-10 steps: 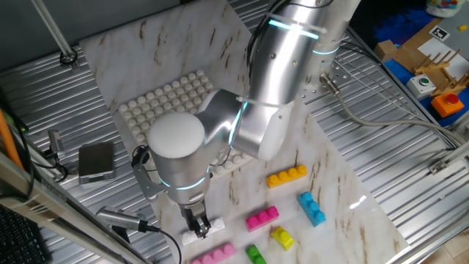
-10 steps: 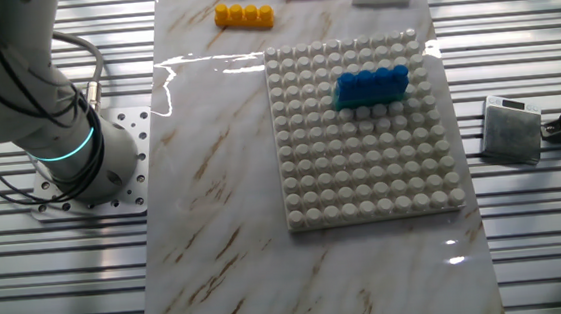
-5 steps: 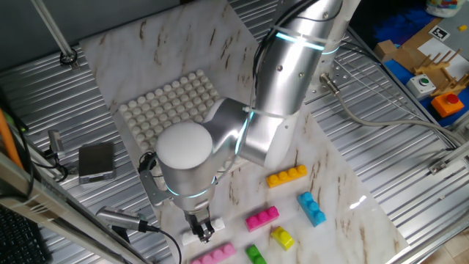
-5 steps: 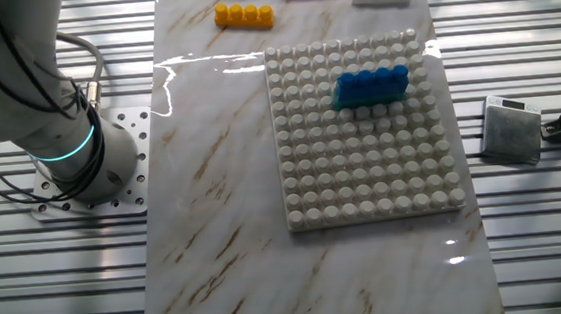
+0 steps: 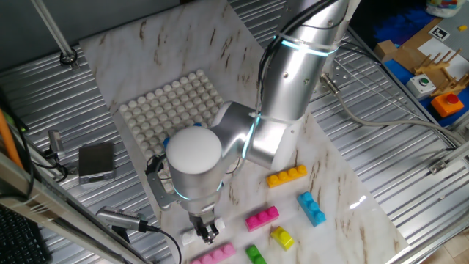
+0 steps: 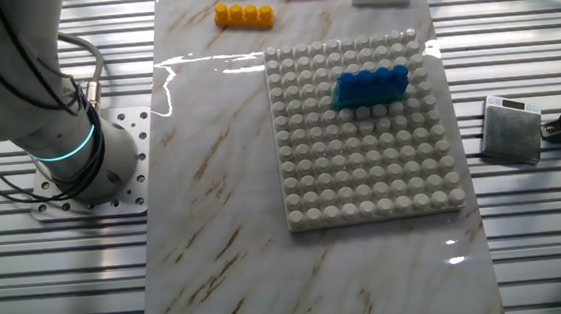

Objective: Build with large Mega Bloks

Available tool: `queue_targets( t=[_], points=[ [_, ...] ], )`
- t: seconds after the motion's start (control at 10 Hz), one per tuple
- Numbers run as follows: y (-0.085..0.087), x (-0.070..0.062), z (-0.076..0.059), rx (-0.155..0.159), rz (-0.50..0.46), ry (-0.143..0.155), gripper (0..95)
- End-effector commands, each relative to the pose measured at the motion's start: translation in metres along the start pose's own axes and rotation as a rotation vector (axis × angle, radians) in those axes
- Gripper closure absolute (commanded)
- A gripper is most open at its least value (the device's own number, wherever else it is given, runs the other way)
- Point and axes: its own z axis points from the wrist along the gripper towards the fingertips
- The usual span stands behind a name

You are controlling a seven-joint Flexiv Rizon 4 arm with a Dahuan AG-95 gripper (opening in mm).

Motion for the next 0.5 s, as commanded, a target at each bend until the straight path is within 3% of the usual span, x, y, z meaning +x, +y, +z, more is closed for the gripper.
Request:
queue_targets(
  t=[0.1, 0.2, 0.5],
  points=[
    [-0.0013, 0.0019, 0.0010, 0.021, -0.009, -0.003, 76.0],
    [-0.0013, 0.0019, 0.0011, 0.033, -0.015, -0.004, 95.0],
    [-0.0021, 0.0023, -0.0010, 0.033, -0.027, 0.006, 95.0]
  ],
)
